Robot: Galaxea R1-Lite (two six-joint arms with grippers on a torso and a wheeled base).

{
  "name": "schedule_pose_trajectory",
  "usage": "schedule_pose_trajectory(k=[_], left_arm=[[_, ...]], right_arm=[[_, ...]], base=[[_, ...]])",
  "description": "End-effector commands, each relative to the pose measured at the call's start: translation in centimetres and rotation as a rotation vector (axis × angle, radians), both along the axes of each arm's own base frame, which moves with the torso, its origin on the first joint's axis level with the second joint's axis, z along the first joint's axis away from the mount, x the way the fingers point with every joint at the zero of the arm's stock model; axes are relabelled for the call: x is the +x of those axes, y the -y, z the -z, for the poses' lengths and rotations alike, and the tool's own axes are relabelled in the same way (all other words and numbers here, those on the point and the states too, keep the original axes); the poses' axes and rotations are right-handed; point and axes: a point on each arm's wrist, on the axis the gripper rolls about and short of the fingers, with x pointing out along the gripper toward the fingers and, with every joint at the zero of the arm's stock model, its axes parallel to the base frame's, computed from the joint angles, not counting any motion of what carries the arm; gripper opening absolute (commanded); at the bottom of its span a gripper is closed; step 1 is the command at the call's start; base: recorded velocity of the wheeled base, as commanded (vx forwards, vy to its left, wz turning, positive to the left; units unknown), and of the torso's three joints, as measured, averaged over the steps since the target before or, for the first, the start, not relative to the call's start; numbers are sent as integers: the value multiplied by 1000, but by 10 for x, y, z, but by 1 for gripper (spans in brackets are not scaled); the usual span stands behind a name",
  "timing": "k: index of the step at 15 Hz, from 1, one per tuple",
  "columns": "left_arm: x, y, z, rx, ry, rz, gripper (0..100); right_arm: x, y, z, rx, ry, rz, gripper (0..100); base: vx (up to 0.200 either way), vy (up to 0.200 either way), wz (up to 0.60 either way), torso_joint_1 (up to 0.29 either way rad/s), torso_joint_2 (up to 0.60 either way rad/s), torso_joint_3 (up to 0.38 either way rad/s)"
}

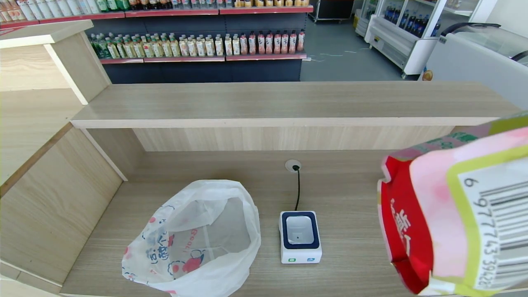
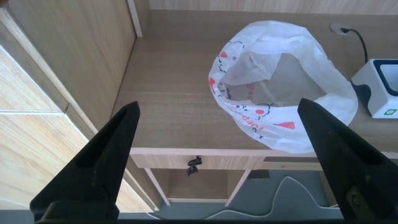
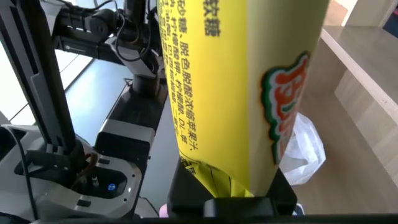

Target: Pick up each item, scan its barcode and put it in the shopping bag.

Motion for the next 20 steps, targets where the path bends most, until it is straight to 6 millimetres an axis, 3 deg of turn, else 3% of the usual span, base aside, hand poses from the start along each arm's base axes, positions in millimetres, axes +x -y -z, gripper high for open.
schedule_pose_trajectory(k=[1,16,20], left_arm=[[0,0,0,-1,0,0,100],[0,0,0,-1,0,0,100],[0,0,0,-1,0,0,100]], right_arm=[[2,-9,2,-6,-14,-46,0],[-5,-3,2,-14,6,23,0],[-14,46,13,-34,-192,521,0]], base=[[0,0,0,0,0,0],[0,0,0,0,0,0],[0,0,0,0,0,0]])
